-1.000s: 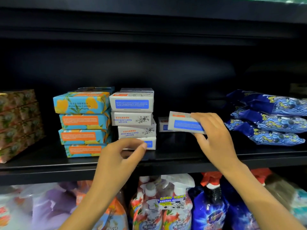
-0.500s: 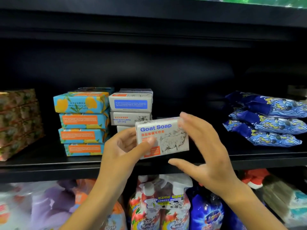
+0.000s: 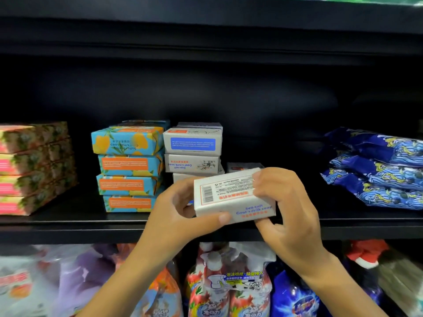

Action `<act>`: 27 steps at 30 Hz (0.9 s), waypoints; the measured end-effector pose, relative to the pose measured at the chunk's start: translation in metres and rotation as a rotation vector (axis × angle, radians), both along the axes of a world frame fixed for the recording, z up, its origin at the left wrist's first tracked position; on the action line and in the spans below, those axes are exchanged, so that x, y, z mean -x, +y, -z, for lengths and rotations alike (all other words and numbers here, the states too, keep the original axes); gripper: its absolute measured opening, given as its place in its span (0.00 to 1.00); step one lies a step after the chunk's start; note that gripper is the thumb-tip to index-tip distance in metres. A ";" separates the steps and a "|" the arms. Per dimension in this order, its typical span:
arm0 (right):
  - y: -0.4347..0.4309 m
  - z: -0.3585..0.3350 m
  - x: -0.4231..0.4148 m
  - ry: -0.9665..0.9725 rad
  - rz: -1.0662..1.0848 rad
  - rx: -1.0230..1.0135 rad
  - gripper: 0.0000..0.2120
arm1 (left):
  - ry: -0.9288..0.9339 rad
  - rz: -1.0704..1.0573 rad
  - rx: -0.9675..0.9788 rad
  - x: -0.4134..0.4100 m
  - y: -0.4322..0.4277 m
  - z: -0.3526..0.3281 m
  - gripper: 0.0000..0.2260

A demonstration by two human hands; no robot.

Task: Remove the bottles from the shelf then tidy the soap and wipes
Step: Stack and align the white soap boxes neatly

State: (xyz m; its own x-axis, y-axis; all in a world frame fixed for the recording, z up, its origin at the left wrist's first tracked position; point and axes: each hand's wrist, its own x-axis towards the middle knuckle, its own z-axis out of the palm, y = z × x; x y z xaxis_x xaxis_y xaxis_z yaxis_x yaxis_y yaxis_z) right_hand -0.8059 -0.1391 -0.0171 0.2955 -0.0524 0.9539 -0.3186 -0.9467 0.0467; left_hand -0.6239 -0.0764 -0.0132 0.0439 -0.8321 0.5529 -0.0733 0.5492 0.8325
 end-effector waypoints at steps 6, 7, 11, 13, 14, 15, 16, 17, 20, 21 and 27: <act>0.008 -0.008 0.007 0.148 -0.185 -0.642 0.44 | -0.167 -0.133 0.165 -0.007 0.001 0.002 0.30; 0.009 -0.010 0.007 0.137 -0.226 -0.759 0.44 | -0.195 -0.136 0.187 -0.007 0.000 0.002 0.30; 0.004 -0.017 0.004 0.179 -0.184 -0.834 0.32 | -0.318 -0.165 0.261 -0.005 -0.002 0.005 0.28; 0.005 -0.020 0.003 0.136 -0.178 -0.787 0.26 | -0.373 -0.181 0.283 -0.006 -0.003 0.008 0.28; 0.007 -0.020 0.002 0.103 -0.181 -0.758 0.25 | -0.386 -0.175 0.266 -0.007 -0.003 0.009 0.29; 0.009 -0.018 0.001 0.073 -0.173 -0.713 0.23 | -0.368 -0.147 0.220 -0.009 -0.003 0.009 0.33; 0.011 -0.016 -0.001 0.054 -0.149 -0.645 0.22 | -0.310 -0.098 0.151 -0.010 -0.002 0.008 0.36; 0.012 -0.013 -0.003 0.046 -0.120 -0.556 0.20 | -0.237 -0.053 0.085 -0.012 -0.001 0.008 0.39; 0.013 0.001 -0.012 0.035 -0.087 -0.310 0.19 | -0.117 -0.015 -0.034 -0.013 0.000 0.006 0.38; 0.012 0.005 -0.014 0.026 -0.092 -0.268 0.20 | -0.113 -0.018 -0.055 -0.013 0.000 0.006 0.36; 0.008 0.014 -0.019 0.082 -0.075 -0.299 0.17 | -0.163 -0.145 0.006 -0.020 0.007 0.008 0.30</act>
State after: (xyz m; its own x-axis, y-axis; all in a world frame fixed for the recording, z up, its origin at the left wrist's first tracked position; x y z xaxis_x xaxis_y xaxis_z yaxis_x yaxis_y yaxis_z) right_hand -0.7870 -0.1310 -0.0311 0.3841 -0.3025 0.8723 -0.2545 -0.9429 -0.2149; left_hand -0.6039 -0.0699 -0.0213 0.0722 -0.8201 0.5676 -0.2850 0.5284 0.7997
